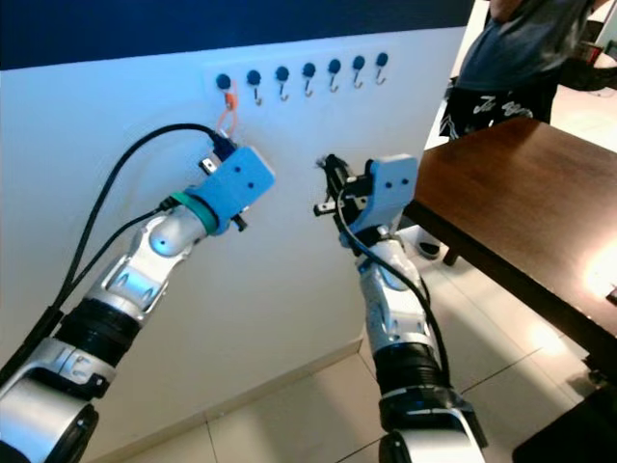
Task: Hang keys on a hook
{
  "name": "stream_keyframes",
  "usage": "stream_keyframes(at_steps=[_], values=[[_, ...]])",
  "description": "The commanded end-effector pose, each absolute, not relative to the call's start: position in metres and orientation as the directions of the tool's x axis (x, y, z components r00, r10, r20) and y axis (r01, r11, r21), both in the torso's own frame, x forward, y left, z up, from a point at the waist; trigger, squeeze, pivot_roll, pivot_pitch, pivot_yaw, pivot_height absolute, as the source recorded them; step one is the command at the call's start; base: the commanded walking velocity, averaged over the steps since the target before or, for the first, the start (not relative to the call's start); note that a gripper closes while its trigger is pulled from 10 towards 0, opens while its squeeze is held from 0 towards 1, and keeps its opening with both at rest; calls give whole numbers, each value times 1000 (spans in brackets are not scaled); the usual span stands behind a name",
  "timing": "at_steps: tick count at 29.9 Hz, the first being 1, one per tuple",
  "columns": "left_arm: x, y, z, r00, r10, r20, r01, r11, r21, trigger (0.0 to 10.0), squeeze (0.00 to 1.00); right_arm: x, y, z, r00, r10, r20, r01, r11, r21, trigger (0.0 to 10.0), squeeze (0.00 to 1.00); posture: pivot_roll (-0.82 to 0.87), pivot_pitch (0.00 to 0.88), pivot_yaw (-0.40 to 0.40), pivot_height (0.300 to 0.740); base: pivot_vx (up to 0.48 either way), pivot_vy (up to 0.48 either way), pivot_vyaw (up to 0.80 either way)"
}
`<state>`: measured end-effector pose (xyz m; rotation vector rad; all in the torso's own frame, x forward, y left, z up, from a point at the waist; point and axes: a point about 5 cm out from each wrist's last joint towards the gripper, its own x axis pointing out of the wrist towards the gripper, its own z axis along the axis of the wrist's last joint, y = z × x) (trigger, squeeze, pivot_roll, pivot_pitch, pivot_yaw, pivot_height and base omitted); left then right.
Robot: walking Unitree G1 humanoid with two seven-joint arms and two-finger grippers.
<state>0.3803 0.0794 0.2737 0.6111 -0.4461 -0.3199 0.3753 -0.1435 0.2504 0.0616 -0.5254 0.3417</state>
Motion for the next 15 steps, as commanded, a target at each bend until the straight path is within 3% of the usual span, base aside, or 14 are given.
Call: stream_keyframes(at_steps=[1, 3, 7, 15], values=[[378, 96, 268, 885, -343, 316, 130, 833, 538, 10000, 0, 373, -143, 258, 794, 306, 525, -346, 938, -23, 10000, 0, 62, 28, 87, 740, 0, 0, 0], [378, 96, 268, 885, -343, 316, 130, 833, 538, 10000, 0, 373, -143, 258, 794, 306, 525, -346, 938, -23, 10000, 0, 62, 28, 87, 740, 0, 0, 0], [365, 120, 252, 911, -255, 325, 121, 917, 380, 10000, 0, 375, -139, 279, 755, 330, 567, -364, 930, -56, 10000, 0, 62, 30, 74, 740, 0, 0, 0], [342, 128, 237, 919, -235, 316, 153, 953, 262, 10000, 0, 393, -123, 291, 774, 359, 521, -378, 923, -74, 10000, 0, 90, 43, 41, 740, 0, 0, 0]])
